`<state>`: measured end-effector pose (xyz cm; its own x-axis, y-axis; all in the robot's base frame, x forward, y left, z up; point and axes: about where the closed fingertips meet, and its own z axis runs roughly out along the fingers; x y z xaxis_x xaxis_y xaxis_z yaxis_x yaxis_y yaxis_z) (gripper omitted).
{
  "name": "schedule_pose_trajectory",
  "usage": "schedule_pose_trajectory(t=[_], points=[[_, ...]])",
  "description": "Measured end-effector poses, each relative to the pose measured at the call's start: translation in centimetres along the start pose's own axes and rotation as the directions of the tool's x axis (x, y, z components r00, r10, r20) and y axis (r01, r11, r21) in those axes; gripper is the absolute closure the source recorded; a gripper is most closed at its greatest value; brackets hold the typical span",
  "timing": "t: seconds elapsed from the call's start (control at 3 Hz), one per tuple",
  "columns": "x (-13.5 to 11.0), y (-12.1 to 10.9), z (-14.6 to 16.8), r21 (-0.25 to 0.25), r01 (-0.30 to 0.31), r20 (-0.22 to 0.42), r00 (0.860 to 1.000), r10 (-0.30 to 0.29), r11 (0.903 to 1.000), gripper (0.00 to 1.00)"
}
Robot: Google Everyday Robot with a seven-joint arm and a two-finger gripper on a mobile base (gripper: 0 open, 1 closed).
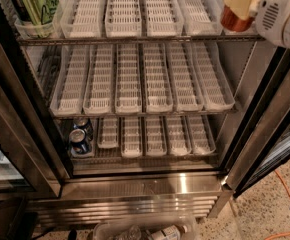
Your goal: Pick coke can from top shelf of fridge
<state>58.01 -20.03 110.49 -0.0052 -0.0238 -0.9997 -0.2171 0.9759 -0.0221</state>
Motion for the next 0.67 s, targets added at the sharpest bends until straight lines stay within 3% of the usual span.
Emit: schedule_pose_trajectory(t=[0.33, 0.67], points=[[1.82, 1.23, -0.57, -0.049, -0.002, -0.047, 0.999, 0.0, 0.9988, 1.0], [2.04, 1.7, -0.84, -0.066, 0.0, -0.065, 0.998, -0.004, 0.9978, 1.0]])
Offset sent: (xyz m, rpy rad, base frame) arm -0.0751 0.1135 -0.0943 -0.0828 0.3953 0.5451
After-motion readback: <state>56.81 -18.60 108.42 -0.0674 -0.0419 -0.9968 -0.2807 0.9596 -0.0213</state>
